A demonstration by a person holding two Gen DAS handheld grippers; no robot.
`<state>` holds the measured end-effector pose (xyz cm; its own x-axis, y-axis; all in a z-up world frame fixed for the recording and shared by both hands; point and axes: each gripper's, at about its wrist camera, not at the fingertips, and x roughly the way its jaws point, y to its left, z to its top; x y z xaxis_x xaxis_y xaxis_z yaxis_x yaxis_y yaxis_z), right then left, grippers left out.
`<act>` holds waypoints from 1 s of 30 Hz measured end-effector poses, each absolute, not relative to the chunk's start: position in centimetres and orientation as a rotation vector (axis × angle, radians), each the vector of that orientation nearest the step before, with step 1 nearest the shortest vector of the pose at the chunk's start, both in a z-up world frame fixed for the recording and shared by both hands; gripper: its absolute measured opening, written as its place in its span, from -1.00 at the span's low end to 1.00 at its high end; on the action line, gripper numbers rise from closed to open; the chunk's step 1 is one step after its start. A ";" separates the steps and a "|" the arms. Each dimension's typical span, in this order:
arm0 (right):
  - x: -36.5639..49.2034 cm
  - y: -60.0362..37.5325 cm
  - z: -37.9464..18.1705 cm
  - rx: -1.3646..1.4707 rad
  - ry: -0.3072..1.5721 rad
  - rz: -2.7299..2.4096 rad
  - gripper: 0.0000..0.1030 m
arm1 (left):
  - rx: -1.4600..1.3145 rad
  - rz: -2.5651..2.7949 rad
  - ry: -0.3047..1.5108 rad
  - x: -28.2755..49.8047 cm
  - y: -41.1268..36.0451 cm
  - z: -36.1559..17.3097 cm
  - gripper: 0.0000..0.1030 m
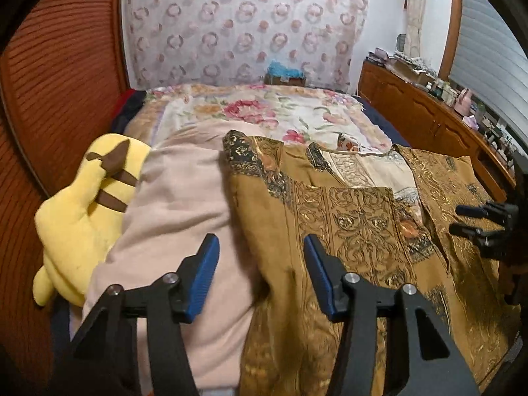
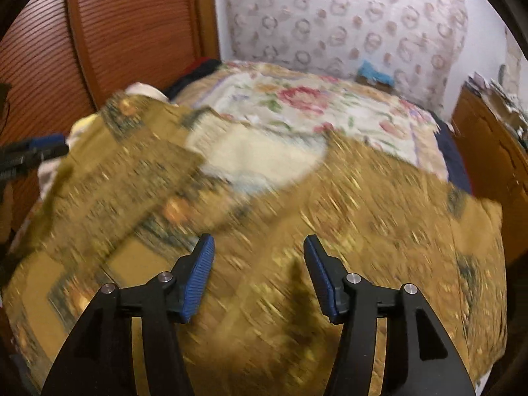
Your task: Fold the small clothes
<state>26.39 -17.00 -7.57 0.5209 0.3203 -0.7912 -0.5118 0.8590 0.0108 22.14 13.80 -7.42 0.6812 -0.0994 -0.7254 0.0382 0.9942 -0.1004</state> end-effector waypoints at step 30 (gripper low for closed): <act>25.9 -18.5 -8.8 -0.249 0.883 0.473 0.13 | 0.009 -0.096 0.690 21.6 13.2 -2.0 -0.16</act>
<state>25.91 -18.49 -8.84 0.5413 0.2925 -0.7883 -0.4935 0.8696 -0.0163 21.62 13.24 -2.04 0.7667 -0.0852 -0.6363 0.0914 0.9955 -0.0231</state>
